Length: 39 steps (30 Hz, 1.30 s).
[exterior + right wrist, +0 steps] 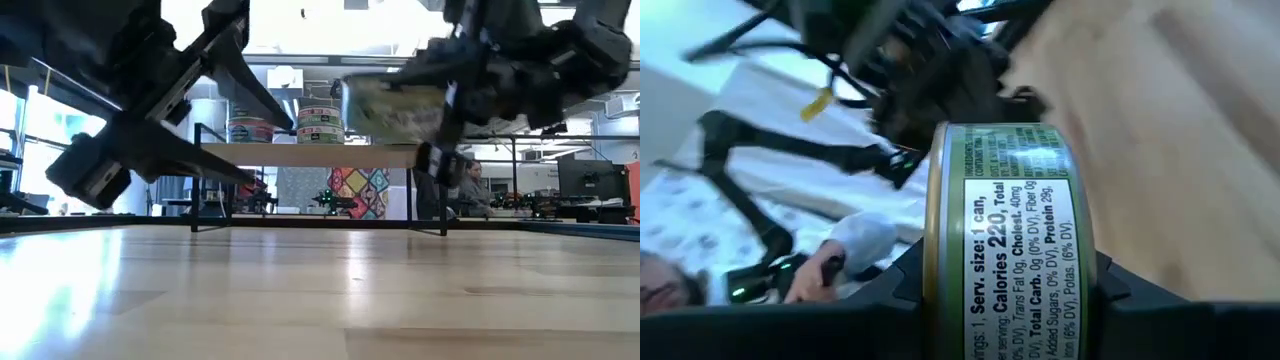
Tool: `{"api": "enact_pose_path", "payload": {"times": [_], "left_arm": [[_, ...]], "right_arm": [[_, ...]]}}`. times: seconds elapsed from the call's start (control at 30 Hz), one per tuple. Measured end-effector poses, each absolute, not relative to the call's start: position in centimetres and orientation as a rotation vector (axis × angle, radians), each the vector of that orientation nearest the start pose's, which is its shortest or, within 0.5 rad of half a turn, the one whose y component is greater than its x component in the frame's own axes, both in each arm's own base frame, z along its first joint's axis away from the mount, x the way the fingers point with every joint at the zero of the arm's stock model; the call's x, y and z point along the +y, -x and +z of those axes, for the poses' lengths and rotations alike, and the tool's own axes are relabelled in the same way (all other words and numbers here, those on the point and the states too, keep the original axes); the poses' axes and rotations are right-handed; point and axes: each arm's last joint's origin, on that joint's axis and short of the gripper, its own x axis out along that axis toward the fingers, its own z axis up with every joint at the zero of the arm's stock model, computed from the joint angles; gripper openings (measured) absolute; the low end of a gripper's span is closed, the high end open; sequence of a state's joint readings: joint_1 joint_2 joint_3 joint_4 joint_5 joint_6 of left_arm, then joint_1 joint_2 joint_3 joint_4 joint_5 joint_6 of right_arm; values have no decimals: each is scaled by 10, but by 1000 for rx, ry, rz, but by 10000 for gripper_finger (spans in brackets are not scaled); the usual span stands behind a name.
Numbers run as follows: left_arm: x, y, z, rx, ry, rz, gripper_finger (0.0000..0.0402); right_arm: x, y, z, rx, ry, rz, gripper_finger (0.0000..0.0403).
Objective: Stack canned seafood by type on shelf
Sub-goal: Stack the green tuna can on top of the green tuna can on the shelf
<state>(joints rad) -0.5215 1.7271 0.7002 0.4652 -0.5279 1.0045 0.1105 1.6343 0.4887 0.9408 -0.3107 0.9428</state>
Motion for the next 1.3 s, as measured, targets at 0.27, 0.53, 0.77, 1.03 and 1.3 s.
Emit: {"api": "enact_pose_path", "payload": {"times": [0.27,0.53,0.77,1.03,1.3], "left_arm": [[-146,-287,143,371,-1666,-299,237],[-155,-290,158,198,-1993,-260,237],[-132,-302,162,270,-2080,-172,237],[-117,-308,162,319,-2083,-136,231],[-125,-305,162,295,-1844,-109,139]], "right_arm": [[35,-317,171,360,-936,423,115],[20,-326,172,381,-931,390,115],[18,-326,171,383,-913,384,115],[18,-326,171,383,-917,385,115],[18,-326,171,376,-902,378,138]]}}
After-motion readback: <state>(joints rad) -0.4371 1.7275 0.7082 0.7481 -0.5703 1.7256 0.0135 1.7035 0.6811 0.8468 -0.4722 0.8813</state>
